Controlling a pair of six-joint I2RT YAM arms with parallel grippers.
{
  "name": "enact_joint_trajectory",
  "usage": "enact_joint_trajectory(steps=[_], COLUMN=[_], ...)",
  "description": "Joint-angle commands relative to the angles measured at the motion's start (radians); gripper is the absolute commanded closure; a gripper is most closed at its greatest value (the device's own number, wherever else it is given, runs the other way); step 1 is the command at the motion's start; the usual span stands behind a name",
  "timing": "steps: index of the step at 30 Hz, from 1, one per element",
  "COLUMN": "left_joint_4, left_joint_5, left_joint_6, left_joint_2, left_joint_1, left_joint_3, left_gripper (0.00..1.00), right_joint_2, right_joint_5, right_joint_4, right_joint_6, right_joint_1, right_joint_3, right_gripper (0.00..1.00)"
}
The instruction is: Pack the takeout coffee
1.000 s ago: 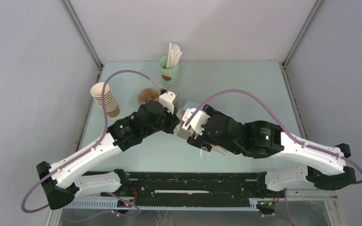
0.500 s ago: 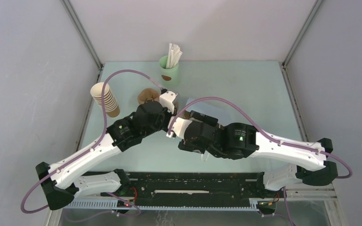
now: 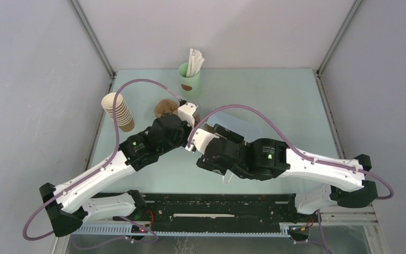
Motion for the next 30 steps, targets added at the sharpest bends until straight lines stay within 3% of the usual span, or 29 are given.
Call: enact_joint_trajectory(steps=[1, 14, 23, 30], left_joint_4=[0.009, -0.077, -0.025, -0.004], left_joint_5=[-0.030, -0.060, -0.035, -0.021], left_joint_6=[-0.034, -0.149, -0.136, -0.141], left_joint_2=[0.002, 0.064, 0.021, 0.015], left_joint_1=[0.003, 0.003, 0.003, 0.003], left_joint_3=[-0.004, 0.075, 0.037, 0.033], left_gripper=[1.00, 1.00, 1.00, 1.00], right_joint_2=[-0.059, -0.104, -0.272, -0.277], right_joint_5=[-0.020, 0.102, 0.069, 0.087], right_joint_4=[0.027, -0.065, 0.027, 0.090], right_joint_6=[0.170, 0.413, 0.479, 0.492], right_joint_1=[0.024, 0.094, 0.018, -0.007], right_joint_3=[0.081, 0.102, -0.101, -0.170], right_gripper=[0.25, 0.25, 0.26, 0.26])
